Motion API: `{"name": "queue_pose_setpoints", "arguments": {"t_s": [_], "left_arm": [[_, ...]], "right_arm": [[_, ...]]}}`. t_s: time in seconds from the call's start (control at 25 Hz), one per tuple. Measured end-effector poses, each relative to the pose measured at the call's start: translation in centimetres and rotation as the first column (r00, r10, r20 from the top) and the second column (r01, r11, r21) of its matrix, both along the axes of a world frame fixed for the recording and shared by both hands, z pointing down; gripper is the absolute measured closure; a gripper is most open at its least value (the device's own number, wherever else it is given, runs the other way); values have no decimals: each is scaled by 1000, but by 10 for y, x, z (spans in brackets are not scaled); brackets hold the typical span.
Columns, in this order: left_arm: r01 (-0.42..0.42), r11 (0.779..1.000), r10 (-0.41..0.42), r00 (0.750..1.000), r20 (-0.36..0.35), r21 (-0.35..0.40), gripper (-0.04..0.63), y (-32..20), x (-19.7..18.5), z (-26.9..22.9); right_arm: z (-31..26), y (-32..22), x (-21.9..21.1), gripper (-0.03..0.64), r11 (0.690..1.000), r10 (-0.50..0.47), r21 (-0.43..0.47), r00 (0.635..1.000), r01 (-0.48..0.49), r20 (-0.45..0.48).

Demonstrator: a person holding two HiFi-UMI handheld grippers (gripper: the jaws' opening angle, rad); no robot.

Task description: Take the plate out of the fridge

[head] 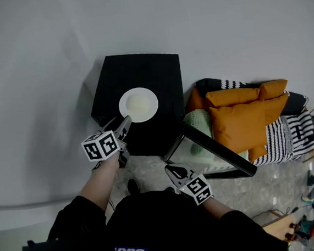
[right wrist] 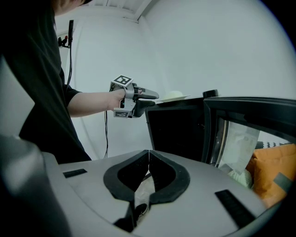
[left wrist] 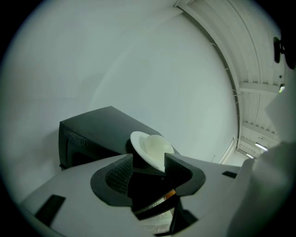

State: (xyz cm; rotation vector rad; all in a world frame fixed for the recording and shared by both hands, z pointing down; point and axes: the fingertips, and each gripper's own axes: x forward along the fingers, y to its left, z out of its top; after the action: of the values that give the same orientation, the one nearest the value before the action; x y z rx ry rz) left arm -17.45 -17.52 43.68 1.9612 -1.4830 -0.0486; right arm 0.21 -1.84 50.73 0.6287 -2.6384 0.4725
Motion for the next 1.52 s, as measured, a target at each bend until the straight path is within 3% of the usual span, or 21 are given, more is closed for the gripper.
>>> {"name": "queue_pose_setpoints", "arguments": {"t_s": [0.4, 0.68, 1.04, 1.16, 1.52], "left_arm": [[-96, 994, 89, 989, 121, 48, 396, 37, 23, -13], [-233, 968, 203, 945, 258, 90, 405, 82, 55, -12], [-317, 940, 273, 923, 271, 130, 513, 124, 79, -20], [-339, 926, 283, 915, 289, 166, 580, 131, 85, -26], [-471, 858, 389, 857, 339, 205, 586, 146, 107, -30]], "right_arm": [[-6, -3, -3, 607, 1000, -4, 21, 1000, 4, 0], [-28, -8, -9, 607, 999, -7, 54, 999, 5, 38], [-81, -11, -29, 607, 995, -27, 100, 991, 14, 134], [-95, -10, -36, 608, 994, -27, 105, 985, 9, 169], [-100, -3, -45, 608, 994, -23, 114, 980, 1, 197]]}}
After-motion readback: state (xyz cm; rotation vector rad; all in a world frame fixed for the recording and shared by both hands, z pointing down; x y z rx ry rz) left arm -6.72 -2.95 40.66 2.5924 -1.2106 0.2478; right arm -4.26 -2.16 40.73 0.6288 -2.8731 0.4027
